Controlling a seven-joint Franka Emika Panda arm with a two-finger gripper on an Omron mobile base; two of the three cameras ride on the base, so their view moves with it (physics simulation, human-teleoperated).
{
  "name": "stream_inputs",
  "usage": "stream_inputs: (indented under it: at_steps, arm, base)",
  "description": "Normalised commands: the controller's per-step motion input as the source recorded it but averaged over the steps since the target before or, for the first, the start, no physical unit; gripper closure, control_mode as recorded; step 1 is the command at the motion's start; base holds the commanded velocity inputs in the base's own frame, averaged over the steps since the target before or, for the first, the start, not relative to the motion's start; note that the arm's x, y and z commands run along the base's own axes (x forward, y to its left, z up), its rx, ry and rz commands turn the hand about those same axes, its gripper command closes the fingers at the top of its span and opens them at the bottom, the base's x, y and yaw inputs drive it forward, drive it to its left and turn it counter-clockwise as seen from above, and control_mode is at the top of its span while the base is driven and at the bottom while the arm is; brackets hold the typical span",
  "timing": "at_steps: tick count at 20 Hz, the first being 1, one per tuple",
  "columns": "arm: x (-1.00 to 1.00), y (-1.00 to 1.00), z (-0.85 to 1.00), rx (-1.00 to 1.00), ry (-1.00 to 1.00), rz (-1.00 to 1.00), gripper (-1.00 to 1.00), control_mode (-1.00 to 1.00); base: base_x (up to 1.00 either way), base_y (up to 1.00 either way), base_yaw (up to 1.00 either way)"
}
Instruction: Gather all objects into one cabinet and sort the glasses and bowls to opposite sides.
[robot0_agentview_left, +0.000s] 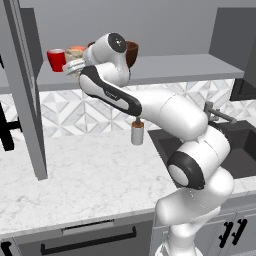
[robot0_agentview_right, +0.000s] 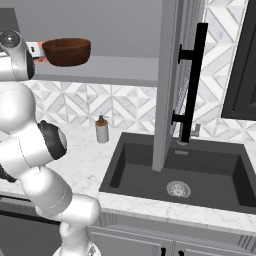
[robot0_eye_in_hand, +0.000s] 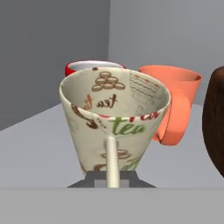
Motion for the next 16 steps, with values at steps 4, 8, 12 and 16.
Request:
stream_inputs:
  at_steps: [4,8,12,16]
  arm:
    - [0.03,0.00,0.00,0.00,0.00,0.00,1.00,-1.00]
    - [0.06,0.01,0.00,0.00,0.00,0.00,-1.00,-1.00]
    - [0.03,0.00,0.00,0.00,0.00,0.00,-1.00,-1.00]
    - [0.00,0.00,0.00,0.00,0.00,0.00,-1.00,-1.00]
  base:
    - [0.00,0.00,0.00]
    - [0.00,0.00,0.00]
    - [0.00,0.00,0.00]
    - [0.00,0.00,0.00]
